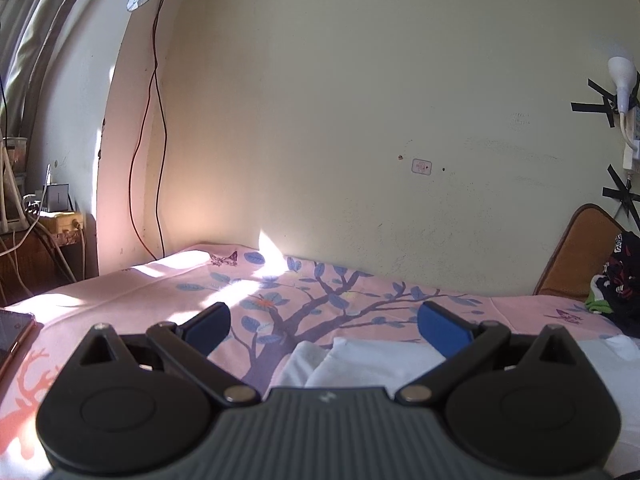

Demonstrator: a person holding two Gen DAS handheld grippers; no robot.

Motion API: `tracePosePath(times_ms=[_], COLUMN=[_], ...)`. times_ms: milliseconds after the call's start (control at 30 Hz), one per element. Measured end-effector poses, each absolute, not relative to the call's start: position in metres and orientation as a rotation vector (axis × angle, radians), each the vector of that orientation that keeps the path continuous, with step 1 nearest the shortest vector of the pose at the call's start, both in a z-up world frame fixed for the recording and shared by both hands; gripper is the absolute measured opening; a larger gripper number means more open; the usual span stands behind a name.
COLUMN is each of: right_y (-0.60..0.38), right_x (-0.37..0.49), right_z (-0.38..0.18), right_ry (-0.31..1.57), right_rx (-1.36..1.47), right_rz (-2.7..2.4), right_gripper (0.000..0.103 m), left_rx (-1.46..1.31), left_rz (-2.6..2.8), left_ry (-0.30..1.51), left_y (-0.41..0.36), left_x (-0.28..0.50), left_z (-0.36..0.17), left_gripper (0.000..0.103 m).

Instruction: Fold small clothes

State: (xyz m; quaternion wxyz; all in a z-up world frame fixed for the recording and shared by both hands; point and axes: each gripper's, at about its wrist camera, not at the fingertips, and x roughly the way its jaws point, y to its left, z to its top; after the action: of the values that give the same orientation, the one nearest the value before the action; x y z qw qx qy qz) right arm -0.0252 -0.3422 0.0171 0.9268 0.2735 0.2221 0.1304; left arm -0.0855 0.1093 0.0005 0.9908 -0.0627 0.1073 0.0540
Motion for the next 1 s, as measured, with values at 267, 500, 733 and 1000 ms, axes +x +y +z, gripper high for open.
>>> tracePosePath(times_ms=[267, 500, 733, 1000], right_y=[-0.397, -0.388, -0.332, -0.329], right_x=[-0.056, -0.048, -0.031, -0.03], right_z=[0.037, 0.018, 0.019, 0.032], right_ry=[0.45, 0.563, 0.604, 0.573], right_rx=[0.534, 0.504, 0.341, 0.423], right_rz=[0.162, 0.182, 0.225, 0.319], right_gripper=[0.08, 0.071, 0.06, 0.018], left_rx=[-0.177, -0.204, -0.102, -0.142], left_rz=[-0.079, -0.361, -0.391, -0.405], left_ry=[0.365, 0.476, 0.586, 0.598], left_y=[0.11, 0.075, 0.054, 0.061], left_x=[-0.076, -0.073, -0.06, -0.056], left_z=[0.004, 0.008, -0.017, -0.017], left_gripper=[0.092, 0.032, 0.023, 0.022])
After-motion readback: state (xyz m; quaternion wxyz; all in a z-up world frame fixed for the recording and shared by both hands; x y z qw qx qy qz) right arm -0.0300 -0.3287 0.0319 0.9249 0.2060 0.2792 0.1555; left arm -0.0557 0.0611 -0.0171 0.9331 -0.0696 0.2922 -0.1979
